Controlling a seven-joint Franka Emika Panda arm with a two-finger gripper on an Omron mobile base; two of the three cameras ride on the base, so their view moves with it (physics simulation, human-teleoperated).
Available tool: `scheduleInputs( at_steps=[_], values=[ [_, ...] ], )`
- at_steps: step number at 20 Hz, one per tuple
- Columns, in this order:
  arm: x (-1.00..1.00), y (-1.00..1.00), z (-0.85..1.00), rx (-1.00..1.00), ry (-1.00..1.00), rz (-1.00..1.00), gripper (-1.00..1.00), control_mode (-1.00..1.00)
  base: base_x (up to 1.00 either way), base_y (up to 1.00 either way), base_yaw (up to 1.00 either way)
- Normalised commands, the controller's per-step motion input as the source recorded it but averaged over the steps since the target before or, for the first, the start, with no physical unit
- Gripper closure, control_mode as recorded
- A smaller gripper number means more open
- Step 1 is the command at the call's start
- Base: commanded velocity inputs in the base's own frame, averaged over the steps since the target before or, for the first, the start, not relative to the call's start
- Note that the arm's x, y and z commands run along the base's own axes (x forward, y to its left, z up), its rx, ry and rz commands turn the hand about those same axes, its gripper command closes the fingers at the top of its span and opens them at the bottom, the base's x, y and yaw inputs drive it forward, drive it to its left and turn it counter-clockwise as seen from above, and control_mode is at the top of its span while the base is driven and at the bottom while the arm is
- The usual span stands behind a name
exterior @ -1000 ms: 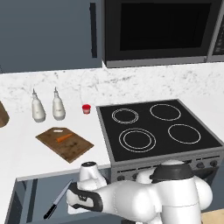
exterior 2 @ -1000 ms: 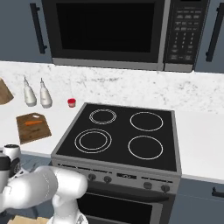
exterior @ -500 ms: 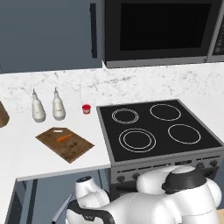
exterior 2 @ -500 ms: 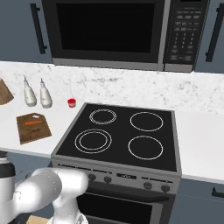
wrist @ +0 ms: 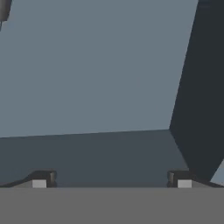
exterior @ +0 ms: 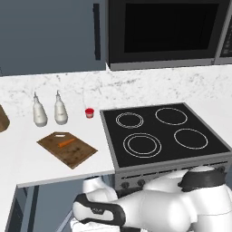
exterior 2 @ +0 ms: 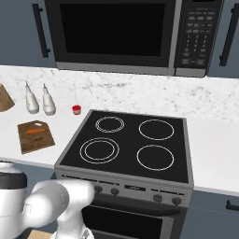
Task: Place the appropriate cutting tool for cutting the carrot skin on the cutting board.
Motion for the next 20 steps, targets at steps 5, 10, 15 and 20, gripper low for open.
scheduleInputs(
  at_steps=[5,10,15,20],
  values=[
    [0.80,0.05,0.29,0.01,0.01,0.00,-1.00,-1.00,0.00,0.00,0.00],
    [0.57,0.24,0.01,0.00,0.00,0.00,-1.00,-1.00,0.00,0.00,0.00],
    [0.40,0.37,-0.19,-0.02,0.00,0.00,-1.00,-1.00,0.00,0.00,0.00],
    [0.26,0.24,-0.37,-0.04,-0.03,0.00,-1.00,-1.00,0.00,0.00,0.00]
  ],
)
